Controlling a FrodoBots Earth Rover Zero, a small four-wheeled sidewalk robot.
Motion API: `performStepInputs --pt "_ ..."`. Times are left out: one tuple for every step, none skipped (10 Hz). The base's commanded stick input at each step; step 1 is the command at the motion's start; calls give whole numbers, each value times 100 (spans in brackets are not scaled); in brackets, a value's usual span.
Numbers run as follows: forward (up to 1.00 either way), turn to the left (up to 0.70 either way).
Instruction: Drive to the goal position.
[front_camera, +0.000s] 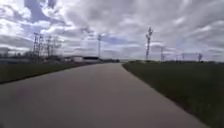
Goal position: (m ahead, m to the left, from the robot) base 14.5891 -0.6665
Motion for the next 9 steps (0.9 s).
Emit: performStepInputs --pt "100 0" --pt "100 0" --pt "100 0" --pt "100 0" --pt "100 0" --pt "100 0" --pt "100 0" --pt "100 0" --pt "100 -1"
